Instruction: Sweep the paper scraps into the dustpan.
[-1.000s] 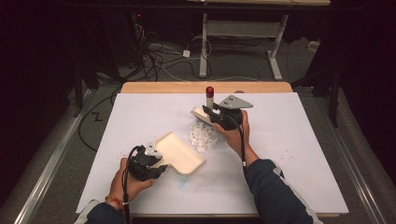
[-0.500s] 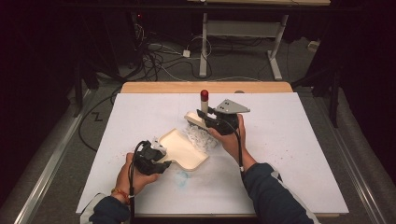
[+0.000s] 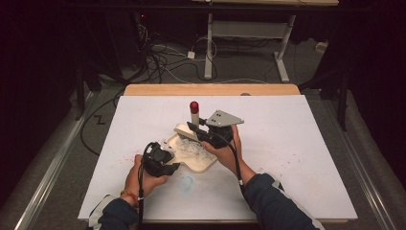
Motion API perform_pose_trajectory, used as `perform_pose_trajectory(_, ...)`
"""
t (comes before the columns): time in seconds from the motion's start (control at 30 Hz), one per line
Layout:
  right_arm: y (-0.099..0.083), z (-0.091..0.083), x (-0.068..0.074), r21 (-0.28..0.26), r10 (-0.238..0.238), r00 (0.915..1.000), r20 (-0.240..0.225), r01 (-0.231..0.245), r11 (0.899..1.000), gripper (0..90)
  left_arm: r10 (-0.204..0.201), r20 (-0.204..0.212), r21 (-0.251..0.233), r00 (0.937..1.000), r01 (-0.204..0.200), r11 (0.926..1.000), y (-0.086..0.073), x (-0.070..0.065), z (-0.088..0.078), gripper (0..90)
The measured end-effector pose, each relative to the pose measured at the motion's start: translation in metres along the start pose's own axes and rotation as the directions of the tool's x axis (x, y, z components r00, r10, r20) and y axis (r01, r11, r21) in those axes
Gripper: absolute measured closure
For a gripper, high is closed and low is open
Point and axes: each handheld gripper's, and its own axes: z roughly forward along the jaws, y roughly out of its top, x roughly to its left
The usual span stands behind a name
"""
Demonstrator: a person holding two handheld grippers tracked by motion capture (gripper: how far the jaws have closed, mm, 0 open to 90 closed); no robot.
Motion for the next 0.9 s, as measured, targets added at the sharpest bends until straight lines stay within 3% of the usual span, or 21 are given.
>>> perform_pose_trajectory(0.17, 0.005, -0.003, 0.005, 0.005, -0.017, 0.9998, 0.013, 0.017, 1.0, 71.0, 0.006, 0.004, -0.004, 1.0, -0.006, 1.0, -0.003, 0.001, -0.002, 63.4)
perform_pose_trajectory(0.37, 0.013, -0.013, 0.003, -0.027, -0.009, 0.9998, 0.018, 0.01, 1.0, 71.0, 0.015, 0.003, -0.005, 0.9999, -0.015, 0.9999, -0.01, 0.004, -0.004, 63.4)
perform_pose_trajectory(0.6, 0.02, -0.027, -0.01, -0.057, 0.016, 0.9979, 0.063, -0.012, 0.998, 71.0, 0.02, -0.001, -0.003, 0.9998, -0.02, 0.9998, -0.018, 0.006, -0.008, 63.4)
perform_pose_trajectory(0.9, 0.018, -0.048, -0.03, -0.064, 0.047, 0.9884, 0.144, -0.038, 0.997, 71.0, 0.028, -0.008, 0.016, 0.9996, -0.028, 0.9995, -0.021, 0.007, -0.007, 63.4)
